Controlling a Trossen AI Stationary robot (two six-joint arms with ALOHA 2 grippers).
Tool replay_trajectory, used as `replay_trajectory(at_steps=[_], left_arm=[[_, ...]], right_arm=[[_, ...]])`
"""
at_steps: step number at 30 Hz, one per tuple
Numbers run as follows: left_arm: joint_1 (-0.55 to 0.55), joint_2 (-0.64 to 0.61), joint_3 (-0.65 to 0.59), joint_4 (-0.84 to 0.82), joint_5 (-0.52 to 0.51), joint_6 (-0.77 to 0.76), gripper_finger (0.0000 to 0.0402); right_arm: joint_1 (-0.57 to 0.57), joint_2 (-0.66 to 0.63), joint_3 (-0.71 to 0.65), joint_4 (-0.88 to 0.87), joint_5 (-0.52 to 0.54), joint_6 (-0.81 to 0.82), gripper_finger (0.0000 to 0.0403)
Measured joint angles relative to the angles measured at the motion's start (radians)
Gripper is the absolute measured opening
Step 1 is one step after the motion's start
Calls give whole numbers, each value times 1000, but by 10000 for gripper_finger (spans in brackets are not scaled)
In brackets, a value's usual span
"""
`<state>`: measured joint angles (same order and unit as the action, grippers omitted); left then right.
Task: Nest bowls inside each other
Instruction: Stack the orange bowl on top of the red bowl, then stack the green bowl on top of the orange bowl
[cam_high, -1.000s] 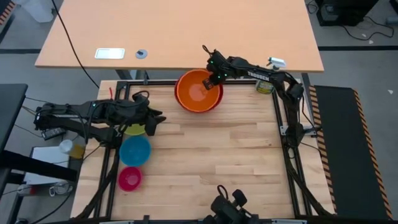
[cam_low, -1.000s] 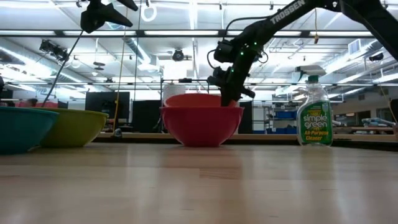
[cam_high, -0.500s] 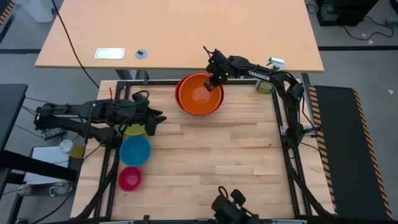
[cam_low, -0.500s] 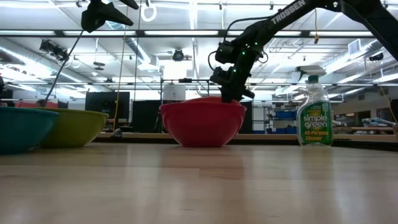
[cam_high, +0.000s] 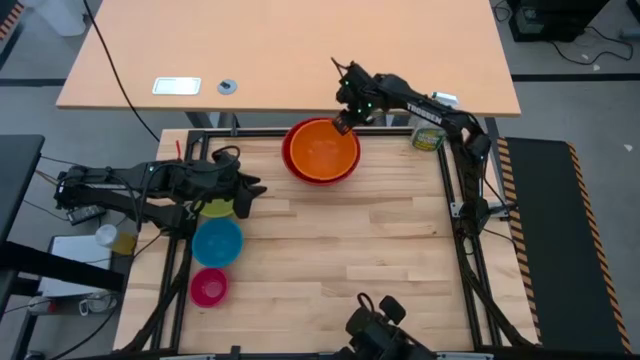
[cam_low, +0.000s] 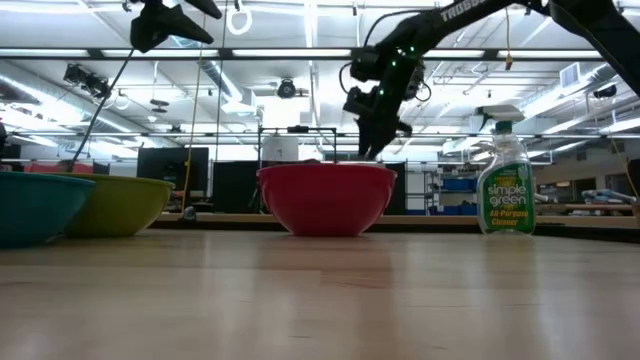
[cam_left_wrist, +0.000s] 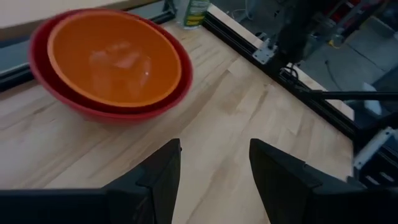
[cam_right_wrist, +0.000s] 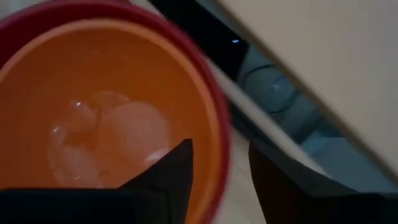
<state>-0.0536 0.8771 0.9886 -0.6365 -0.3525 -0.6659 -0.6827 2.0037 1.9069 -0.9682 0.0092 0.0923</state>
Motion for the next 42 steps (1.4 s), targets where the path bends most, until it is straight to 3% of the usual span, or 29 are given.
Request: replay_trajectory(at_steps=[4,9,13,18,24,32,42], left_arm=[[15,34,0,-43,-18,-7,194],[105,133,-1,-252,118,-99,194],[172,222,-1,-385,141,-97,194],[224,341,0,-416,191,-49,194],[234,469,0,-471,164,-25,194],[237,557,0,-507,102,-6,194],[294,701,0,-462,146,142,181]], right_arm=[[15,0,83,-80,2,-10,162],[67,0,177,-218,-43,-18,161],[108,-52,227,-278,-47,-17,160],[146,-160,234,-223,-1,-13,160],[164,-222,233,-215,25,25,160],[194,-233,233,-217,25,35,160],[218,-233,232,-207,25,35,160]])
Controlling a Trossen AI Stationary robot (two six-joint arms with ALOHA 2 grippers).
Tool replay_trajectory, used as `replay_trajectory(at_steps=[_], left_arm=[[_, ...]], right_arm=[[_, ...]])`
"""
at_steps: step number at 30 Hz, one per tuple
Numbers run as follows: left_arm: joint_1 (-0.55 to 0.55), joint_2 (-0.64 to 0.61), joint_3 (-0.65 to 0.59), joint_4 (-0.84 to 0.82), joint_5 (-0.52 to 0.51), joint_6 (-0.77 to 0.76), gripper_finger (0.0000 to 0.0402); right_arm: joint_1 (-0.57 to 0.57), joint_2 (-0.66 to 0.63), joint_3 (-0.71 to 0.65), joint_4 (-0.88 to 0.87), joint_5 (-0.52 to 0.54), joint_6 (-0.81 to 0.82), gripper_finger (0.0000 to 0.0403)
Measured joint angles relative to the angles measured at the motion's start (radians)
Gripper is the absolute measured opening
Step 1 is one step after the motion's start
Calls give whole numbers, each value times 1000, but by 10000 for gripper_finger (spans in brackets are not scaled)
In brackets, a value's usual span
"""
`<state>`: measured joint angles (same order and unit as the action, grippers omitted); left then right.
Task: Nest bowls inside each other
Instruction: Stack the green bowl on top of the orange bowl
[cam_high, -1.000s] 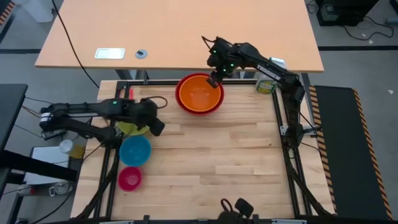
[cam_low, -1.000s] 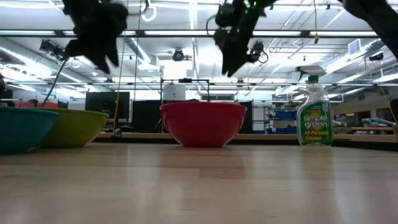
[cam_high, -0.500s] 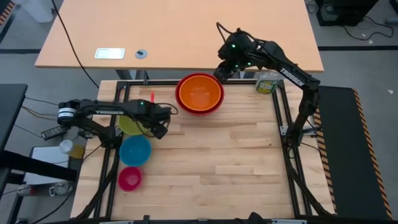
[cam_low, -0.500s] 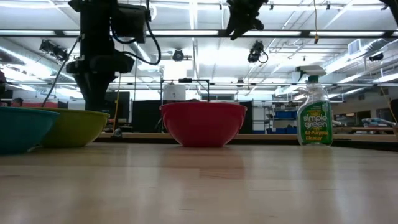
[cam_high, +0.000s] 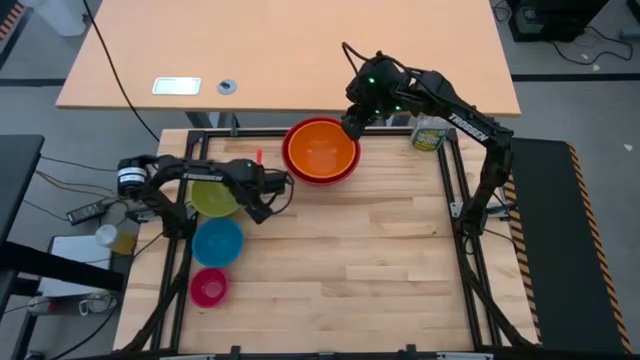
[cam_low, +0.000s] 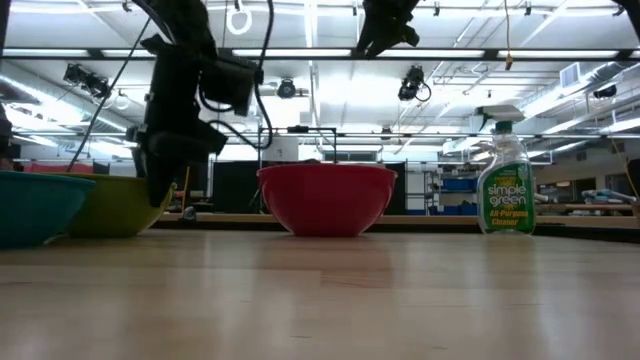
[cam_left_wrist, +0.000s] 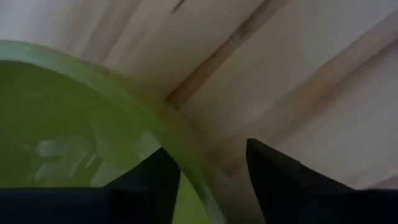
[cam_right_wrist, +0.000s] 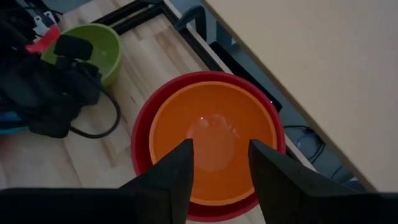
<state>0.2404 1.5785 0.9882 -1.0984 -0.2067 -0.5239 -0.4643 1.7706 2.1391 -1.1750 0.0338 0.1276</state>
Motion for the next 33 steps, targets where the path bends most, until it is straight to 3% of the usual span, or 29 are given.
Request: replay_trajectory(at_steps=[3,8,16,20,24,26,29,33], left_arm=[[1,25,0,-9,8,64,137],[6,38,1,-27,23,176,20],[5,-2,51,-48,70,183,6],[-20,-17,162,-99,-86,249,4],[-55,-16,308,-92,-319,443,4],[-67,-18,370,-32,-371,582,4],[-63,-17,413,142,-306,849,4],[-27,-3,415,375,-72,1175,4]], right_arm=[[7,0,0,0,0,0,160],[15,0,0,1,0,-5,160],[14,0,-1,18,0,-7,160],[11,-1,-1,-1,0,-7,160],[-4,-35,-2,-39,3,-2,159],[-17,-73,-2,-42,3,7,159],[-37,-138,-2,-39,12,28,159],[-36,-209,-2,-43,54,72,159]])
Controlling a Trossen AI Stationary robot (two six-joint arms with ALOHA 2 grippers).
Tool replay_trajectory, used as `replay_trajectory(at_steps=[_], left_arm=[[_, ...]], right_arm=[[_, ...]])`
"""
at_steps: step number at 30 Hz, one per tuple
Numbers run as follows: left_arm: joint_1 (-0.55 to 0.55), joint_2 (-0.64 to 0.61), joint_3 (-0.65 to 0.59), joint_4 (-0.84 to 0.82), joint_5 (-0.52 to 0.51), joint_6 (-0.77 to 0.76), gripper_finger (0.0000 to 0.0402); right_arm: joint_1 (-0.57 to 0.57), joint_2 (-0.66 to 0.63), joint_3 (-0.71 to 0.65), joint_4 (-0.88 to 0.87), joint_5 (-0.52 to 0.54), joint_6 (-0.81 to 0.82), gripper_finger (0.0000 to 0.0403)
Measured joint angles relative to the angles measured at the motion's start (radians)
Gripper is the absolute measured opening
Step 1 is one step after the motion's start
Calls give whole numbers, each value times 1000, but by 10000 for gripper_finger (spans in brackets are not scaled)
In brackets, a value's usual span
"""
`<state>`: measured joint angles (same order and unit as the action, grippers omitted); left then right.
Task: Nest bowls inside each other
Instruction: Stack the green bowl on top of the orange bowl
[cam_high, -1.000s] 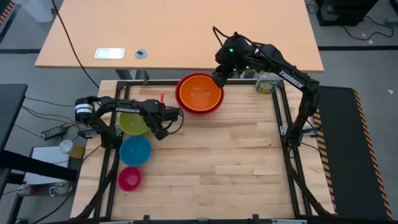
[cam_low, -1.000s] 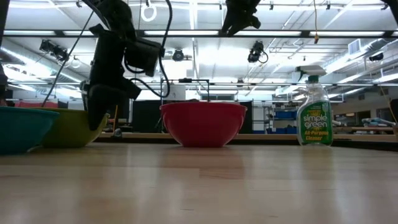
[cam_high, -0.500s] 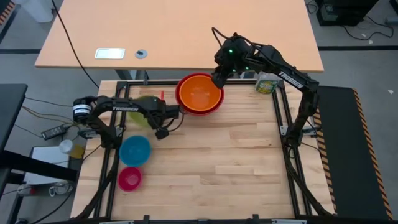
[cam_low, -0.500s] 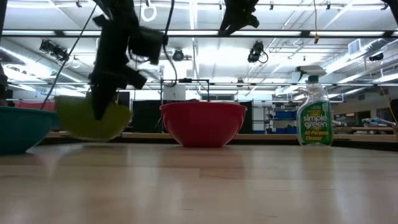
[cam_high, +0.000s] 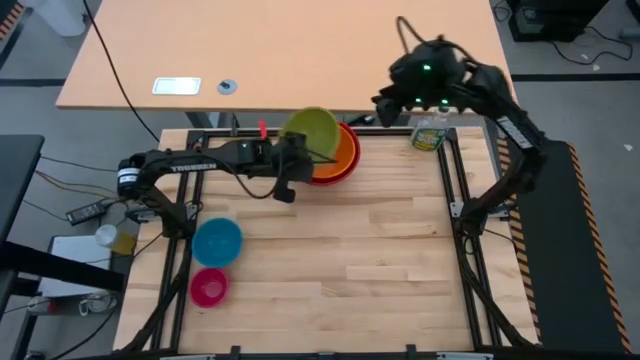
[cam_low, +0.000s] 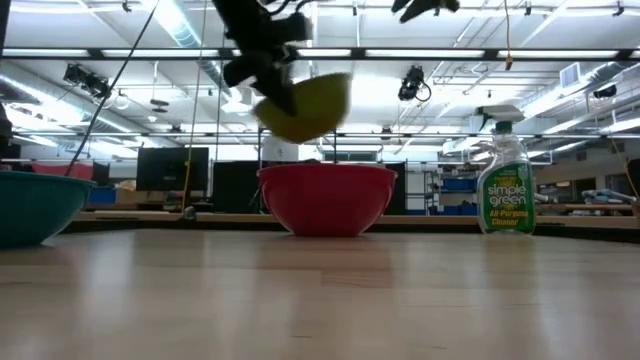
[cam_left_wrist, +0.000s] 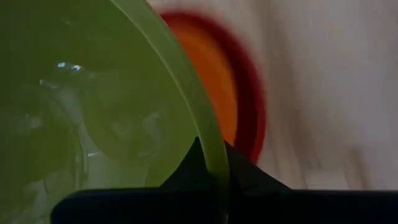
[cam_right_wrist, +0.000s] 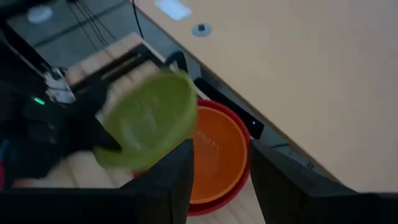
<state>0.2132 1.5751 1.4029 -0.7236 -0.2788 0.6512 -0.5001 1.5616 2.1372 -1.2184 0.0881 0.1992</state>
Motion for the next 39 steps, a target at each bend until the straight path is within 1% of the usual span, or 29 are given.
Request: replay_trajectory(at_steps=[1,3,7,9,12,14,18,21,24,28,32,34,37,39], left_arm=[[10,11,0,33,36,36,4],[32,35,0,73,70,65,4],[83,99,0,46,148,83,4],[102,136,0,43,188,81,4],[133,178,0,44,241,37,4],[150,201,0,47,255,18,4],[159,235,0,59,248,12,5],[157,253,0,73,248,-4,14],[153,259,0,95,247,-56,32],[154,259,0,152,247,-126,65],[153,248,1,184,247,-166,116],[153,231,2,168,247,-194,144],[151,190,2,163,246,-247,181],[151,150,2,152,248,-272,199]], right_arm=[[6,-16,0,-6,5,12,159],[24,-38,0,-20,26,36,159],[72,-58,0,-35,83,69,159],[93,-59,0,-34,110,81,159],[117,-58,0,-33,140,98,159],[130,-49,0,-27,157,111,159],[140,-20,0,-8,156,116,159],[148,-4,0,1,150,115,159],[159,8,0,14,147,116,159],[161,7,0,13,147,121,159],[160,7,0,13,151,121,159],[160,7,0,13,152,121,159],[159,7,0,14,153,118,159],[156,7,0,17,154,115,159]])
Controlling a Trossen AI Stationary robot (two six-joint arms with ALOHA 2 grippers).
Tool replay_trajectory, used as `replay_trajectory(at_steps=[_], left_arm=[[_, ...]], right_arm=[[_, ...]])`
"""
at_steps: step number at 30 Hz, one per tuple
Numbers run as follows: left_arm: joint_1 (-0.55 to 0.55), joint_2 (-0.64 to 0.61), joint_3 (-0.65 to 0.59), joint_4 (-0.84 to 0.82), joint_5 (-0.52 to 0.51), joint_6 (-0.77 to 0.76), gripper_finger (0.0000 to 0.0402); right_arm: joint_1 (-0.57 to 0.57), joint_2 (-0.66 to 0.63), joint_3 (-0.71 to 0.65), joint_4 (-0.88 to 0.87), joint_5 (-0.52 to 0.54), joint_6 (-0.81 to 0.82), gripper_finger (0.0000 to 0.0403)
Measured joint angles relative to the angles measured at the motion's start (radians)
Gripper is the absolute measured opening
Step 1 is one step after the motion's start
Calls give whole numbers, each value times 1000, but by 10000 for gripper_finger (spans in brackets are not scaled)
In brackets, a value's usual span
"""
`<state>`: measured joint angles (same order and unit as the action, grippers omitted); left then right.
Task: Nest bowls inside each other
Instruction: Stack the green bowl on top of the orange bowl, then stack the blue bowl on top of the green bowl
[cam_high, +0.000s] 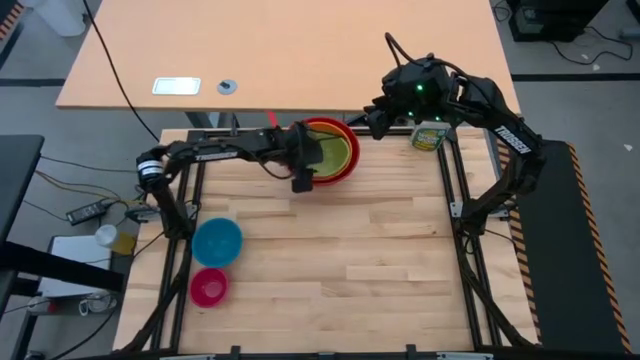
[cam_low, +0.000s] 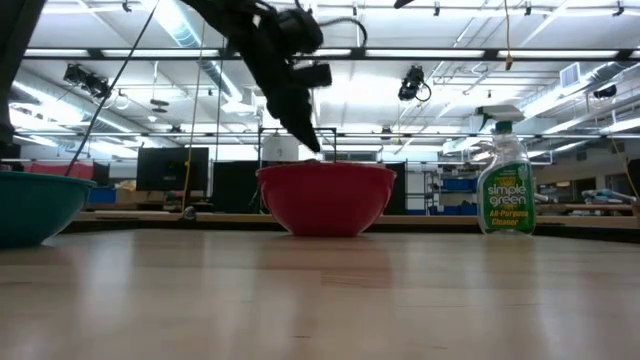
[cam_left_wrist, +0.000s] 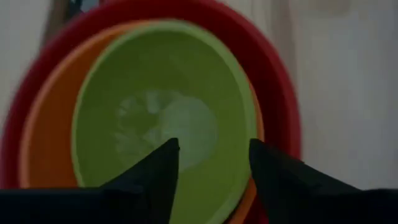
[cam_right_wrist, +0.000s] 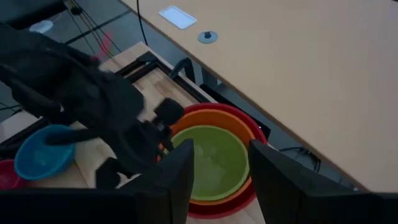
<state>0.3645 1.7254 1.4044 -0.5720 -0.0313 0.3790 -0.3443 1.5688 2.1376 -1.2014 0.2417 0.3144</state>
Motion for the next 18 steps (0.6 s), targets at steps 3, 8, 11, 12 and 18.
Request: replay_trajectory(at_steps=[3,8,11,12,18], left_arm=[[0,-61,0,-49,29,-63,213],[3,-166,0,-206,152,-262,208],[-12,-210,0,-361,234,-367,201],[-24,-225,0,-419,261,-378,198],[-178,-263,-21,-740,287,-323,194]], right_arm=[[-10,0,0,2,0,-2,159],[-20,0,0,3,1,-8,159],[-20,0,0,1,-3,-12,159],[-20,0,0,1,-4,-17,159],[-20,1,-61,16,-24,-22,159]])
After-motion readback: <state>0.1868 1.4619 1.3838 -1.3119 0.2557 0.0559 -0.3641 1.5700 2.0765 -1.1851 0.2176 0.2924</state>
